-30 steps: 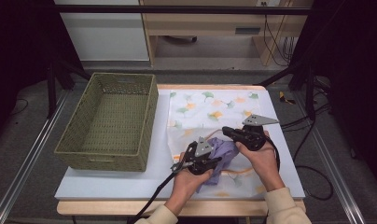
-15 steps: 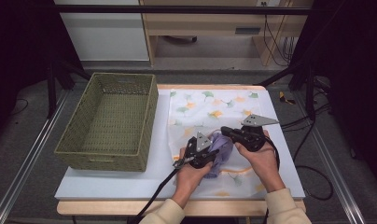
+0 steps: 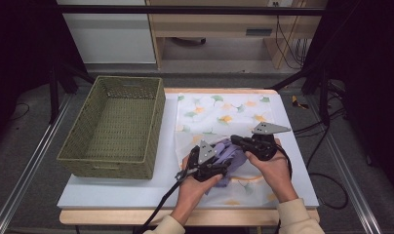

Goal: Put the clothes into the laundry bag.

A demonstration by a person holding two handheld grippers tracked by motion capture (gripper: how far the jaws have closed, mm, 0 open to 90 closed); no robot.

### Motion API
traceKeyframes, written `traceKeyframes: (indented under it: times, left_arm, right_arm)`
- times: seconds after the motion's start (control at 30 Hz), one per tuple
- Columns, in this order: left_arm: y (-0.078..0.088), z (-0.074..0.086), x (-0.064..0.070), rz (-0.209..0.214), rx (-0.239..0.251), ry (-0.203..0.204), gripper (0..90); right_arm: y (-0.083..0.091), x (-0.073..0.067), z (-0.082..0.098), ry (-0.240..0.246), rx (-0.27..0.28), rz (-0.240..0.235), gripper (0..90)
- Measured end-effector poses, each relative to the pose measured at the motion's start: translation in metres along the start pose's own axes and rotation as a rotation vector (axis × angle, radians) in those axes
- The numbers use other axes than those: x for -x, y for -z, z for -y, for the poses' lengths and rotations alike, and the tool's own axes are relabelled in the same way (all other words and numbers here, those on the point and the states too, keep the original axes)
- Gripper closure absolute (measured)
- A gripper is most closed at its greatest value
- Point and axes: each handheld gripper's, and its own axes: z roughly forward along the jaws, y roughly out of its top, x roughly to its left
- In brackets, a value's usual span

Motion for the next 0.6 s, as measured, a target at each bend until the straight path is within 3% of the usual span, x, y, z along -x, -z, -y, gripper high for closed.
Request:
traceKeyframes:
  times: [0.13,0.23,0.37,0.6]
  left_arm:
    - [0.010,0.002,0.002,0.012,0.042,0.010,22.2]
    - [0.021,-0.001,0.003,0.001,0.084,-0.017,22.1]
    - [0.036,-0.002,0.003,0.022,0.127,0.021,23.4]
    - [0.061,-0.001,0.003,0.029,0.157,0.033,28.9]
  right_arm:
    - [0.001,-0.002,0.000,0.000,-0.001,-0.001,88.8]
    - [0.001,-0.002,0.001,-0.001,-0.001,-0.001,88.8]
    - [0.001,-0.004,0.002,-0.002,-0.002,-0.008,88.8]
    - [0.000,-0.009,0.002,0.004,-0.003,-0.020,88.8]
